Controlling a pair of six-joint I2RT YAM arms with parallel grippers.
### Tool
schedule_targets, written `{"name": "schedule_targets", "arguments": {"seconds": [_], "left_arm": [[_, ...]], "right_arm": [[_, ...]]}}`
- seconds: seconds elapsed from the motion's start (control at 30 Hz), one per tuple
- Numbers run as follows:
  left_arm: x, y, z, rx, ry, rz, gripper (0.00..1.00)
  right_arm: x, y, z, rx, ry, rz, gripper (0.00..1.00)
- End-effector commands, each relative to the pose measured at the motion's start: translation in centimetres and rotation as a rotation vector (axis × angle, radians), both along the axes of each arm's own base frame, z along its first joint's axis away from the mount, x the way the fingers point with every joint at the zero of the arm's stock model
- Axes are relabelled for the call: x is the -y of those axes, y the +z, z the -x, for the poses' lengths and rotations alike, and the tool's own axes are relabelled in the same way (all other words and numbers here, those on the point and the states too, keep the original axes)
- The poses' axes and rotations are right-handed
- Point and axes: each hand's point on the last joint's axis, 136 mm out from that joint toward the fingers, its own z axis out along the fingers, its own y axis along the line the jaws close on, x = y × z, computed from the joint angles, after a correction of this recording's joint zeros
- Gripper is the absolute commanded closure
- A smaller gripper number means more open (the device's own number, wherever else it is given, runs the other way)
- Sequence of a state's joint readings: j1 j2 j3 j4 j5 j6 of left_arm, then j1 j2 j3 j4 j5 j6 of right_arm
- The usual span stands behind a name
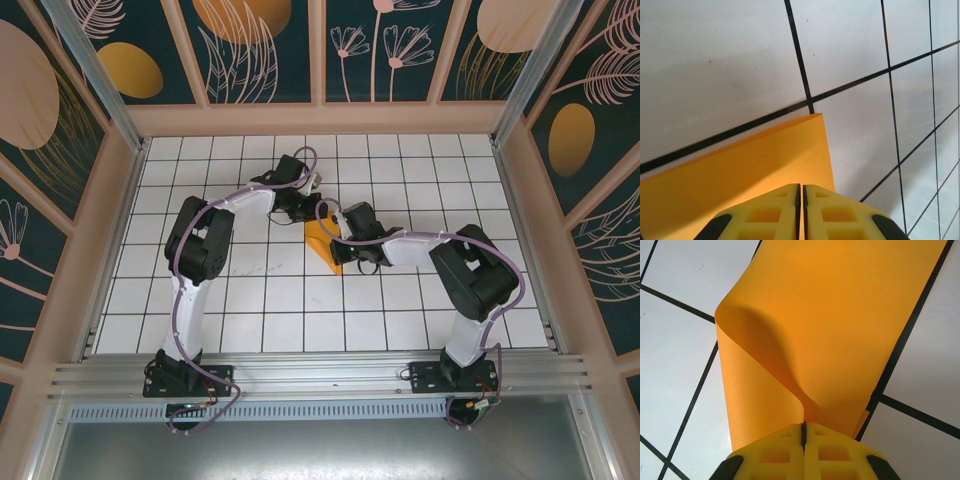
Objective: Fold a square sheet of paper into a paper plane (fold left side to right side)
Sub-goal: Third fold the triangle at the center of the table.
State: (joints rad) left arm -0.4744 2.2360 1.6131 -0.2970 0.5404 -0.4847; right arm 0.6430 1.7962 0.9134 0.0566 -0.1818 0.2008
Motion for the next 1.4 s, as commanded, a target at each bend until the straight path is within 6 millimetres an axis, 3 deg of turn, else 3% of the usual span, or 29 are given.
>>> {"name": "schedule_targets", "arguments": {"seconds": [0.0,0.47,1.37], "left_arm": [[-0.2,-2.4,0.8,-0.045,-0.026,-0.051,0.86],[-1.9,-5.8,2.0,-0.085,-0.029,-0.148,0.89],[-2.0,-5.9,2.3,-0.086,-0.027,-0.145,0.90]], "right_arm": [[-0.5,-0.1,0.0,-0.006,0.010,-0.016,1.00],[-0.4,0.5,-0.9,0.010,-0.012,-0.019,1.00],[0.5,0.4,-2.3,0.017,-0.066,0.014,1.00]]}}
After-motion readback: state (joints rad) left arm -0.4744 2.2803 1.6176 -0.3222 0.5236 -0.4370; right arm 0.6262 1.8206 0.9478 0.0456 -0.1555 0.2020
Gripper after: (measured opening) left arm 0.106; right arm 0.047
